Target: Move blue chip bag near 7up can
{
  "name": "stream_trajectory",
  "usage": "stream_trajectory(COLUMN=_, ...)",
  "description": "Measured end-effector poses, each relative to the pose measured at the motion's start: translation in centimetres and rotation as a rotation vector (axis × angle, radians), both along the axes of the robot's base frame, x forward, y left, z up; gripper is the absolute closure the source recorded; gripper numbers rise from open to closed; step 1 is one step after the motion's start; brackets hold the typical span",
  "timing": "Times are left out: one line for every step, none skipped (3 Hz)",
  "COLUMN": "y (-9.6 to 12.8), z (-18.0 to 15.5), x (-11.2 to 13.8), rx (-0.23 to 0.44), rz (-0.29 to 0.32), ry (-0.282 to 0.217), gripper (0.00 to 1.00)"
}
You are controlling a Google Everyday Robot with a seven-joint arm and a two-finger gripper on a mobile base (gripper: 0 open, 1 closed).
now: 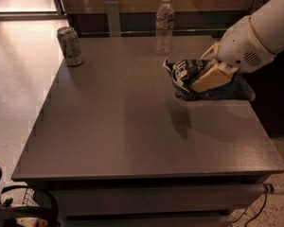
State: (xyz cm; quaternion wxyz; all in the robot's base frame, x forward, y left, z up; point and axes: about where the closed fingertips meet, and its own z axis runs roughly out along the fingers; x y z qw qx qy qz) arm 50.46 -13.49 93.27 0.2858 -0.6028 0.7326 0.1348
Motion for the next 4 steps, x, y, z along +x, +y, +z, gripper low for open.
stream_trajectory(y=3.0, z=2.2, x=3.1, rx=0.049, rz=0.007, ry=-0.065, gripper=1.0)
stream_trajectory(y=5.0, z=3.8, x=6.3, rx=0.082, rz=-0.011, ry=-0.119, gripper=1.0)
stream_trajectory(y=7.0, z=5.1, x=9.8, rx=0.078, rz=-0.061, ry=-0.178, gripper=1.0)
stream_trajectory(y=7.9, z=5.5, x=12.7, rx=0.066, rz=-0.105, ry=-0.214, gripper=1.0)
